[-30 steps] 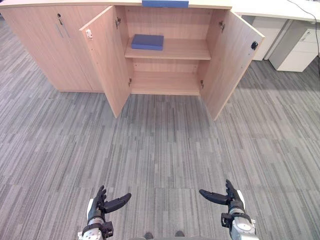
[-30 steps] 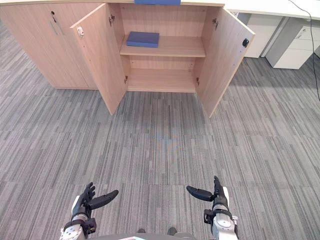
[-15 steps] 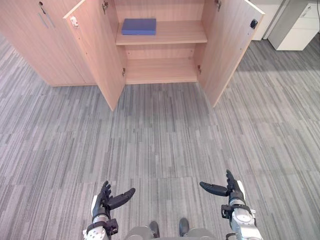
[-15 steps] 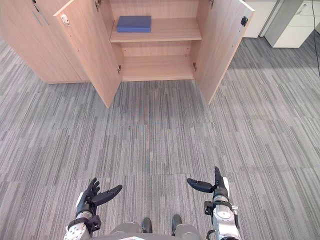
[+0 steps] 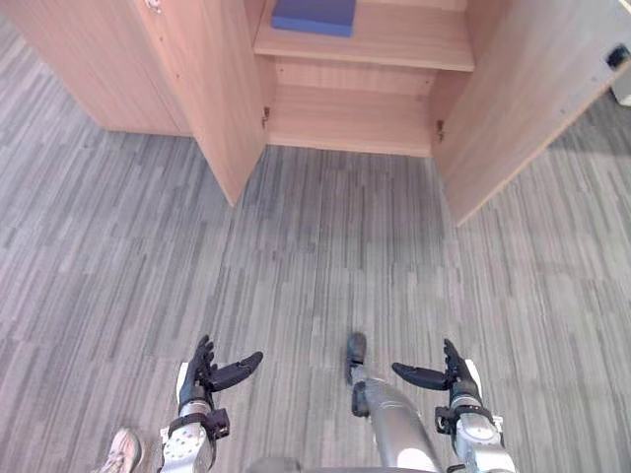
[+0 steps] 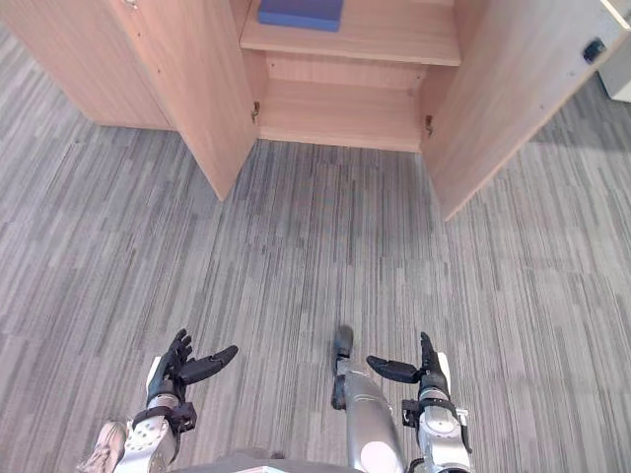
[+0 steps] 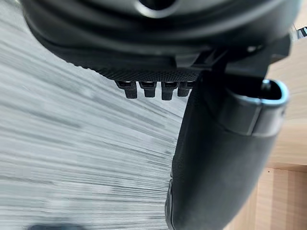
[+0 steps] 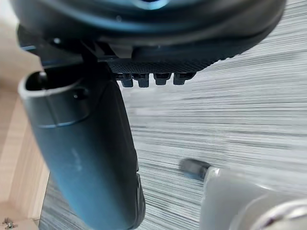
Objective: Walk over to the cabinet, pick up the folder, carry it to the office cabinet, place the folder inside the office cabinet, then close the office cabinet door
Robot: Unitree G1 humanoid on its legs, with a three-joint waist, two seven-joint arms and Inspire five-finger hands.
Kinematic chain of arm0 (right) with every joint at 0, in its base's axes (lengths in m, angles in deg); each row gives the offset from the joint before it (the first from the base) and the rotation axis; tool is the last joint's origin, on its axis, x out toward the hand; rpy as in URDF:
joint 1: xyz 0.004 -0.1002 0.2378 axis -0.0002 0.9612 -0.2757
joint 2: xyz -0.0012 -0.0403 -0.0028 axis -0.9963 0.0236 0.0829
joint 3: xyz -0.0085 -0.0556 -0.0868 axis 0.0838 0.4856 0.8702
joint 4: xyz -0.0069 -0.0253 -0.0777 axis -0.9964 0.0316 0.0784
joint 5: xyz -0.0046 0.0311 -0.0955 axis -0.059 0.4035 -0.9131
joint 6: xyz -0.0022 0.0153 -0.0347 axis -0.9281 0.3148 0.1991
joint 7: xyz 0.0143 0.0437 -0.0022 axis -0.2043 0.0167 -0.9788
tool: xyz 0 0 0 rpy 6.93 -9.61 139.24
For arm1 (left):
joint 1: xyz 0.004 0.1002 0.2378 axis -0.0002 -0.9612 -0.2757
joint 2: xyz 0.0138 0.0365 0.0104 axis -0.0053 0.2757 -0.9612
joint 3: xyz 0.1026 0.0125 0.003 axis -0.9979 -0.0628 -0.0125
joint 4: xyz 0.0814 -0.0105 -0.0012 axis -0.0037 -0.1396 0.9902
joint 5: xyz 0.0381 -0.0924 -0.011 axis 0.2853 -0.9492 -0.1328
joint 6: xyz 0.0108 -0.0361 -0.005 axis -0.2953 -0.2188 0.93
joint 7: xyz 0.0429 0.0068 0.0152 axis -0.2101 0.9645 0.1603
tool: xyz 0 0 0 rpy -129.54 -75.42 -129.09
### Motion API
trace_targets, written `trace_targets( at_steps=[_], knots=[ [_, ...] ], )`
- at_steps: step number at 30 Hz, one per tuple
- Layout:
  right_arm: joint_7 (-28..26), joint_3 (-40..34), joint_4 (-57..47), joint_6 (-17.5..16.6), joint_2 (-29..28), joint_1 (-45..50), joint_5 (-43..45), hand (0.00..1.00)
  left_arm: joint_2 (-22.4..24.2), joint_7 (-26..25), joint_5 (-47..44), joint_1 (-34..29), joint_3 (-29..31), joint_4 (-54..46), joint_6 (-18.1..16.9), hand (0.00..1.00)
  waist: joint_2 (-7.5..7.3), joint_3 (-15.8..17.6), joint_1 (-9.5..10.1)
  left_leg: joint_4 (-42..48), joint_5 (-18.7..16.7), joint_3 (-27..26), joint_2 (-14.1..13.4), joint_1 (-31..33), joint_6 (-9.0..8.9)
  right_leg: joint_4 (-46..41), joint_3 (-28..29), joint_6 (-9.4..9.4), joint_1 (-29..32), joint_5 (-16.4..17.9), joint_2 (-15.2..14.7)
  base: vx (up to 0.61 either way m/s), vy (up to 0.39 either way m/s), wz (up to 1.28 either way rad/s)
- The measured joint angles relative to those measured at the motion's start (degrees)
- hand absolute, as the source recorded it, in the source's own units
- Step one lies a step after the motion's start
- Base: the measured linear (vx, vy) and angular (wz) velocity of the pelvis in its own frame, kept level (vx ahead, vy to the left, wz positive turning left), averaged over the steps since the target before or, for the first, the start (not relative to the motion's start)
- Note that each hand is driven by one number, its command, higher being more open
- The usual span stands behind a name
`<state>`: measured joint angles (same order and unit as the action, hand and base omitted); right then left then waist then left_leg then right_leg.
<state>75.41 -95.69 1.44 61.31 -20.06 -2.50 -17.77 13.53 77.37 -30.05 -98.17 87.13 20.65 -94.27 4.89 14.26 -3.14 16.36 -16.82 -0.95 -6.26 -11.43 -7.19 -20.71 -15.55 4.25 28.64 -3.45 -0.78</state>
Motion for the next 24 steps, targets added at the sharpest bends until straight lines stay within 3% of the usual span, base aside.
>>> trace_targets(
  at_steps=[2,3,5,6,8,9,11,12,13,14,15,16,18,19,20,21,22,23,24],
  knots=[
    [-0.01,0.37,-0.34,-0.11,-0.12,0.48,0.01,1.0,1.14,0.31,0.02,-0.1,-0.41,0.58,0.02,1.0,-0.13,0.11,-0.11,15.1,9.75,-1.25,-0.99,4.55,0.12,0.17,-0.2,0.15,-5.51,4.49,0.3,0.73,-0.268,0.17],
    [0.08,1.07,-0.36,-0.12,-0.34,0.85,0.02,1.0,1.6,0.72,0.03,-0.53,-0.41,0.35,-0.02,1.0,-0.2,0.34,0.29,28.09,14.87,-1.73,-3.09,9.51,-0.25,2.51,-0.07,0.38,-10.8,6.24,1.28,0.63,-0.207,0.02],
    [0.32,1.03,-1.36,-0.24,-2.37,0.63,0.57,1.0,1.55,1.1,0.0,-0.43,-0.3,-0.63,-0.12,1.0,-1.71,1.49,2.27,47.76,7.72,-7.13,-7.79,20.95,3.13,7.38,1.43,1.09,-21.18,8.88,3.07,0.69,-0.195,-0.17],
    [0.43,1.0,-1.75,-0.28,-2.71,0.58,0.9,1.0,1.72,1.13,-0.03,-0.5,-0.3,-1.15,-0.08,1.0,-2.22,1.8,2.61,48.36,6.76,-8.35,-8.12,23.06,3.9,8.68,1.99,1.04,-23.26,9.3,3.16,0.51,-0.11,-0.23],
    [0.53,1.0,-2.91,-0.31,-3.15,0.53,2.11,1.0,2.16,1.27,-0.03,-0.88,-0.37,-2.72,-0.11,1.0,-2.58,2.02,3.89,46.16,4.41,-10.84,-8.48,28.52,5.43,12.04,3.31,0.63,-27.64,10.01,3.36,0.39,-0.04,-0.25],
    [0.53,1.01,-3.37,-0.33,-3.17,0.23,2.66,1.0,2.33,1.55,-0.03,-1.18,-0.38,-3.79,-0.1,1.0,-2.72,2.11,4.37,39.39,2.97,-11.7,-7.46,32.56,6.1,14.51,4.21,0.23,-30.67,10.6,3.33,0.49,0.015,-0.39],
    [0.66,0.87,-3.33,-0.41,-2.88,-0.22,2.98,1.0,2.32,1.9,-0.05,-1.25,-0.52,-4.52,-0.11,1.0,-3.14,2.28,5.79,21.11,3.97,-10.45,-3.67,35.08,5.58,16.83,6.21,-0.93,-33.81,11.83,2.5,0.55,0.086,-0.49],
    [0.83,0.75,-3.21,-0.44,-2.71,-0.14,2.97,1.0,2.33,1.87,-0.06,-1.7,-0.5,-4.54,-0.09,1.0,-3.21,2.31,6.87,7.59,7.72,-8.28,-1.32,35.32,4.85,17.98,7.85,-2.09,-35.99,13.03,1.91,0.53,0.15,-0.72],
    [1.02,0.09,-2.16,-0.47,-3.13,-0.28,2.97,1.0,2.26,1.72,-0.08,-2.1,-0.19,-4.17,0.02,1.0,-3.58,2.13,7.68,1.15,15.56,-6.51,0.63,34.49,4.36,18.59,9.9,-3.02,-38.0,14.41,1.0,0.69,0.226,-0.88],
    [1.16,0.12,-0.88,-0.48,-3.47,-0.56,2.94,1.0,2.15,1.43,-0.08,-2.54,0.07,-4.08,0.04,1.0,-4.88,1.55,8.23,-0.11,19.97,-6.24,1.93,33.33,4.96,18.59,11.62,-3.74,-38.58,15.16,-0.22,0.5,0.165,-0.57],
    [1.29,0.1,-0.22,-0.39,-3.82,-0.75,2.96,1.0,1.82,1.13,-0.08,-2.35,0.11,-3.74,0.09,1.0,-6.11,1.04,7.87,-0.34,19.24,-6.76,3.01,33.06,5.68,18.31,11.93,-4.07,-38.38,15.39,-1.64,0.63,0.213,-0.2],
    [1.28,-0.38,0.7,-0.37,-3.77,-0.89,2.88,1.0,1.88,0.69,-0.08,-1.66,0.12,-3.77,0.13,1.0,-6.57,0.83,7.04,2.23,16.63,-7.37,3.75,33.22,7.54,14.72,13.61,-4.42,-37.09,15.19,-3.15,0.61,0.223,-0.05],
    [1.35,-1.27,1.93,-0.25,-4.31,-0.76,2.72,1.0,2.61,0.6,-0.06,-1.98,0.05,-3.74,0.24,1.0,-6.76,0.78,7.2,5.61,11.49,-8.74,4.17,29.77,7.73,3.63,16.54,-5.66,-35.53,15.11,-4.27,0.66,0.267,-0.32],
    [1.29,-1.3,2.47,-0.25,-4.88,-0.65,2.62,1.0,2.64,0.62,-0.05,-2.69,-0.03,-3.7,0.23,1.0,-7.02,0.91,6.94,5.31,8.62,-9.94,4.66,24.97,7.98,-10.93,16.95,-10.17,-31.71,13.08,-5.04,0.57,0.216,-0.39],
    [1.13,-1.11,2.56,-0.27,-5.36,-0.1,2.47,1.0,2.38,0.61,-0.05,-2.82,-0.43,-3.53,0.29,1.0,-7.13,0.84,6.03,4.0,6.08,-10.13,5.36,19.93,8.3,-26.94,16.81,-14.45,-25.66,8.42,-6.44,0.66,0.212,-0.28],
    [1.05,-1.0,2.56,-0.26,-5.53,0.16,2.42,1.0,2.2,0.59,-0.04,-2.6,-0.65,-3.37,0.38,1.0,-7.15,0.85,5.8,3.53,5.15,-10.15,5.79,17.83,8.45,-33.57,16.37,-13.15,-23.15,9.12,-7.44,0.42,0.09,-0.03],
    [0.88,-0.5,2.65,-0.21,-5.65,0.27,2.4,1.0,2.01,0.54,-0.01,-2.5,-0.72,-3.21,0.37,1.0,-7.13,0.83,5.23,2.22,4.25,-10.2,6.08,14.35,8.84,-40.32,14.56,-9.65,-19.75,11.27,-8.68,0.51,0.078,0.03],
    [0.57,0.83,2.74,-0.2,-5.82,0.52,2.37,1.0,1.71,0.48,-0.02,-2.61,-0.71,-3.18,0.33,1.0,-7.01,0.78,4.7,-0.92,4.03,-10.28,5.94,9.55,8.92,-42.42,11.44,-7.04,-16.11,13.4,-9.69,0.49,0.035,-0.01],
    [0.33,1.86,2.64,-0.21,-6.37,0.47,2.3,1.0,1.28,0.4,-0.05,-2.67,-0.52,-3.24,0.2,1.0,-6.91,0.73,4.34,-4.04,3.54,-10.39,5.04,5.68,8.45,-40.28,8.08,-6.51,-12.6,15.0,-9.73,0.58,0.004,-0.04]
  ],
)
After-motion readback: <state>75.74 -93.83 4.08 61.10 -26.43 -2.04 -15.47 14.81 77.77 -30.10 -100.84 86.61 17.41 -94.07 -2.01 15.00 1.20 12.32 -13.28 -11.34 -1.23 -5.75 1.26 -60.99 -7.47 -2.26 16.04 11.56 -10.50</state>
